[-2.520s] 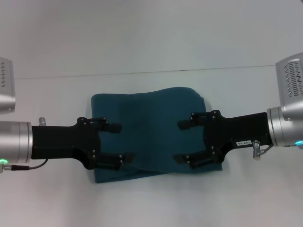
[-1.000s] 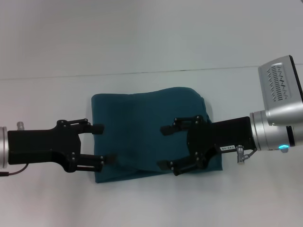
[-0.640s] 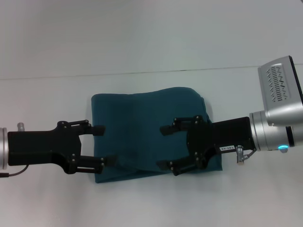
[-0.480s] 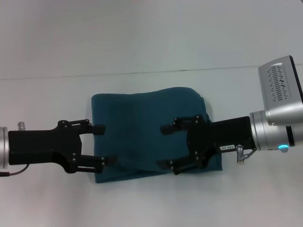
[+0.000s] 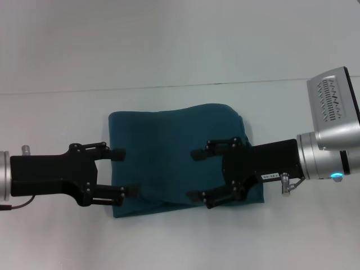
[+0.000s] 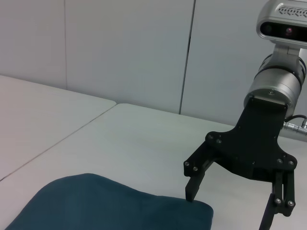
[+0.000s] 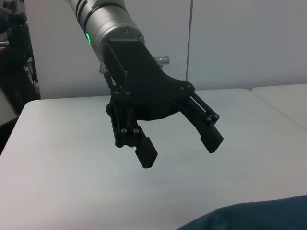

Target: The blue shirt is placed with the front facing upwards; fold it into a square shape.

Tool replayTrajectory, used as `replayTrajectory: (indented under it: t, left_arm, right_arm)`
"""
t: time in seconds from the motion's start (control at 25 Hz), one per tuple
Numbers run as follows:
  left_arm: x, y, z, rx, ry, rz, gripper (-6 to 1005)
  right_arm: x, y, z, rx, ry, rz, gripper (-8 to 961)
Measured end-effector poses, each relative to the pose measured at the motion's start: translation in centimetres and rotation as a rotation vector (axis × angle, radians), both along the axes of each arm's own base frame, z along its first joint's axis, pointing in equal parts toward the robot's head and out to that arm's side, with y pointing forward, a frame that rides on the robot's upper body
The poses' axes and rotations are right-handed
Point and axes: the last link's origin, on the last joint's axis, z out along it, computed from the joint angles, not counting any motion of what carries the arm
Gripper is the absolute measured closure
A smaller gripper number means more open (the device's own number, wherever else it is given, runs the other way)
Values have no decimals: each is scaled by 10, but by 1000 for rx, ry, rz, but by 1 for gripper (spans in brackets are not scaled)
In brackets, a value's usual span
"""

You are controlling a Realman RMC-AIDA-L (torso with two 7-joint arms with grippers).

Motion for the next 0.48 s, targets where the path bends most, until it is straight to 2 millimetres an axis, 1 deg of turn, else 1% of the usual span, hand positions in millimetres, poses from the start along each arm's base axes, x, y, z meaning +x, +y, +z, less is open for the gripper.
replayTrajectory:
  t: [0.48]
  left_arm:
    - [0, 0, -1, -3, -2, 1, 123]
  right_arm:
    - [0, 0, 0, 1, 1, -4, 41]
